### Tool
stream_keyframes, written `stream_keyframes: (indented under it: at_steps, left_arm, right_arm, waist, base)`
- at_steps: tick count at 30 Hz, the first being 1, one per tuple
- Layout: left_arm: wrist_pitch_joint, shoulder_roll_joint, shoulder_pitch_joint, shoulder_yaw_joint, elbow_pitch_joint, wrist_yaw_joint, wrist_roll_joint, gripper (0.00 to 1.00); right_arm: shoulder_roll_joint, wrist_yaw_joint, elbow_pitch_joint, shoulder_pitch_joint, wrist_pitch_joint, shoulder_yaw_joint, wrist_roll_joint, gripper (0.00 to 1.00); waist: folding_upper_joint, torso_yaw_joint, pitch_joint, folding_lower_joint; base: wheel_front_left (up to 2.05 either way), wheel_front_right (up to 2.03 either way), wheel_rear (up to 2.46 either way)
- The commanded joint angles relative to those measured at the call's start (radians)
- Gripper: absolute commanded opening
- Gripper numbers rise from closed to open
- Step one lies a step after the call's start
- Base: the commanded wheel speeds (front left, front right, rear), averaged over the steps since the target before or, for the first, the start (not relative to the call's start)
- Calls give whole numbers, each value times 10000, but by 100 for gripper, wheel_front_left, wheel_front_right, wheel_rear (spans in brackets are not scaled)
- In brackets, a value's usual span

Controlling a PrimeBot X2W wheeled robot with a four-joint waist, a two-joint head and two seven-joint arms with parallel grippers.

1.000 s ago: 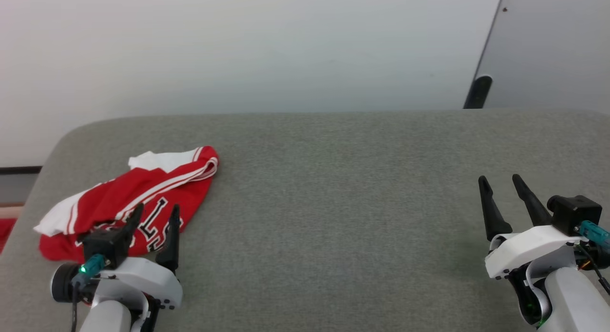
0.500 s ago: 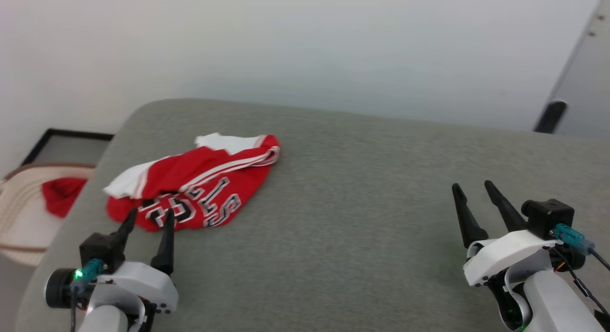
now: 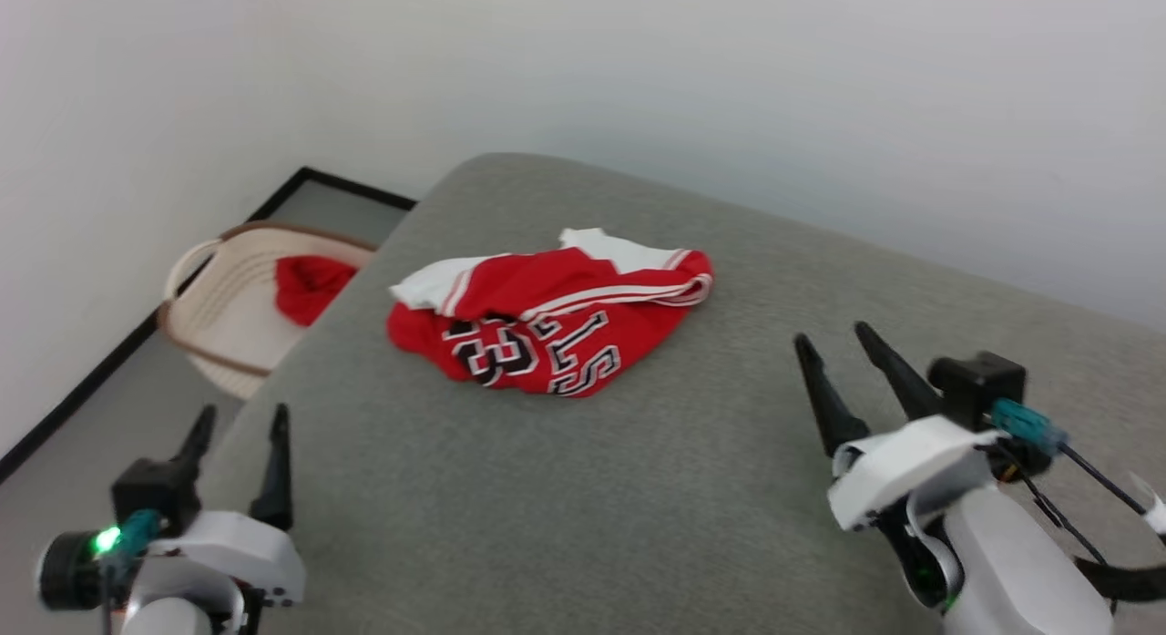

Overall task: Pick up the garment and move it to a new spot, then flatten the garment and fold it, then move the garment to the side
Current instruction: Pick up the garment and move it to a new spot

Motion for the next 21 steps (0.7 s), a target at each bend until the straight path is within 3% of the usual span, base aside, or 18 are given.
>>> stream_keyframes:
  at_steps: [1,8,15,21]
  left_arm:
    - [-2,-27,99,87,-125,75,-39,100]
    - [-2,6,369,382,-461,145,-124,100]
    - [-1,-9,-57,-48,-242,-132,-9,100]
    - [-1,366,-1043,-381,-51,-321,109,100]
  right_arm:
    - [-23,-14,115,-198,-51,202,108,100]
    - [5,-14,371,-704,-51,675,274,100]
    - [-209,-14,285,-343,-51,324,321,100]
    - [-262,-14,132,-876,-51,523,-76,100]
  waist:
    - [0,646,288,0]
    - [0,698,465,0]
    - [0,546,511,0]
    - [0,-677,1413,0]
  base:
    - [0,0,0]
    - [0,0,0]
    - [0,0,0]
    - [0,0,0]
